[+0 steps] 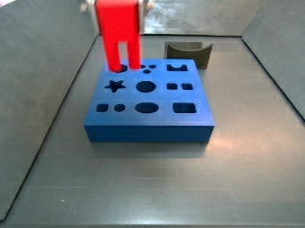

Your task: Insert the square-circle object.

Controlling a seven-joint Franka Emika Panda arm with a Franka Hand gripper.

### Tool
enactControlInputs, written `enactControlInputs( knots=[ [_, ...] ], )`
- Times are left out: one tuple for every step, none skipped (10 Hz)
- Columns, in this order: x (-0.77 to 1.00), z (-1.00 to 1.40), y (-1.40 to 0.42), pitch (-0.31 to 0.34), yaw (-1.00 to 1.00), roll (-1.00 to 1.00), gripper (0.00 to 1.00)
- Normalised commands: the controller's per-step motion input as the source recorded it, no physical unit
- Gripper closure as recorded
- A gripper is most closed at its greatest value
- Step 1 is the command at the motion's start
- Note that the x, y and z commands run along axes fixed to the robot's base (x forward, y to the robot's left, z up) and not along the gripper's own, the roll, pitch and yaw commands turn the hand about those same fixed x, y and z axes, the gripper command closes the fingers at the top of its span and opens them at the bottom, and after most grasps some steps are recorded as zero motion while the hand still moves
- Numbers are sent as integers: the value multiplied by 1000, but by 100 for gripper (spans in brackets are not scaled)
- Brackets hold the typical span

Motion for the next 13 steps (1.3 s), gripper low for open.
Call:
enactControlInputs(
  knots=[
    [-46, -734, 11, -121, -66, -184, 100],
    [-37, -611, 77, -121, -17, -266, 100],
    [-40, -637, 117, -97, 0, -259, 100],
    [-11, -666, 0, -69, -17, -33, 100],
    [-123, -546, -171, -67, -189, 71, 100],
    [0, -403, -231, 0, -231, 106, 100],
    [0, -183, -20, -73, 0, -36, 100],
    [0, 0, -14, 0, 51, -27, 100],
    [-114, -91, 0, 0, 100, -29, 100],
    [-620, -131, -89, -106, 0, -11, 100],
    [-631, -120, -149, -121, 0, 0, 100],
    [-400, -17, -217, -84, 0, 16, 100],
    [-269, -14, -191, -51, 0, 0, 100]
  ],
)
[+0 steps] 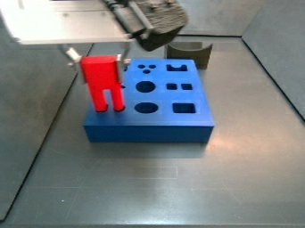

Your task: Insert the square-circle object.

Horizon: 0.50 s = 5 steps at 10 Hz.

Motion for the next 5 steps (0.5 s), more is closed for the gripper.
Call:
enactControlInputs(
  knots=[
    [-149, -163, -69, 0, 0, 0, 100],
    [120, -534, 0, 86, 0, -77, 100],
    [389, -709, 57, 163, -217, -106, 100],
    [411, -740, 157, 171, -326, -84, 100],
    [491, -803, 129, 150, -283, -64, 100]
  ],
)
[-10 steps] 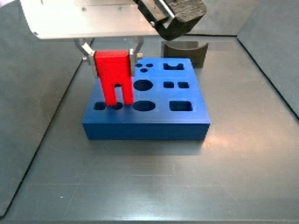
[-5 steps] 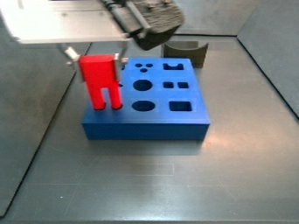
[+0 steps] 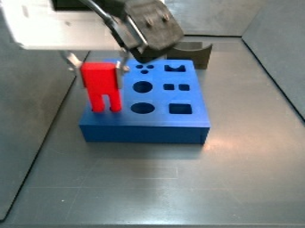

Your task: Insert the square-circle object.

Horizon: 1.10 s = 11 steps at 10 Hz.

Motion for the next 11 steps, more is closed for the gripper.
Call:
enactControlInputs(
  knots=[
    [517, -949, 71, 97, -263, -13, 100],
    [477, -1000, 0, 4, -160, 0, 100],
    [426, -1000, -26, 0, 0, 0, 100],
    [406, -1000, -77, 0, 0, 0, 100],
    [403, -1000, -89, 0, 31, 0, 100],
    [363, -1000, -137, 0, 171, 0, 100],
    [183, -1000, -100, 0, 234, 0, 100],
    [0, -1000, -40, 0, 363, 16, 100],
    [-63, -1000, 0, -20, 343, 70, 100],
    [-149, -1000, 0, -11, -129, 0, 100],
    [-43, -731, 43, 27, -243, 0, 100]
  ],
)
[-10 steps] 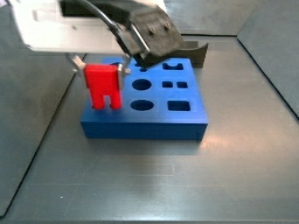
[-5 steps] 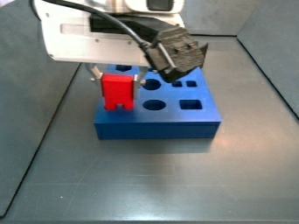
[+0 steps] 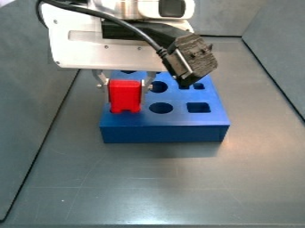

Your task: Insert the square-circle object.

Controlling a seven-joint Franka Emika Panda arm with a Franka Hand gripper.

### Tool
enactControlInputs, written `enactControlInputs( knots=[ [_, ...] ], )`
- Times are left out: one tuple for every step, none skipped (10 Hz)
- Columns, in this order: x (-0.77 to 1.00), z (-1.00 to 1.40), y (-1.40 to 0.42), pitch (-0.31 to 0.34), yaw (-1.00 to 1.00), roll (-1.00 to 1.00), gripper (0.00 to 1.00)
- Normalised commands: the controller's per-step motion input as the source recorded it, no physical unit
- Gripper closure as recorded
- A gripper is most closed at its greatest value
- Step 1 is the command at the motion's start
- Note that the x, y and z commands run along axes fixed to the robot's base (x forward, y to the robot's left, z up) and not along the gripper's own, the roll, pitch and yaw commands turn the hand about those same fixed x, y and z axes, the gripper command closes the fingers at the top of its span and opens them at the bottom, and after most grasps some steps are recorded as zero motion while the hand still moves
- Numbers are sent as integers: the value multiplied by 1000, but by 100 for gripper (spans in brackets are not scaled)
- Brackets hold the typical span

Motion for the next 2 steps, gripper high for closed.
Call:
enactControlInputs(
  knots=[
    [0, -94, 0, 0, -34, -13, 100],
    [0, 0, 0, 0, 0, 0, 100]
  ],
)
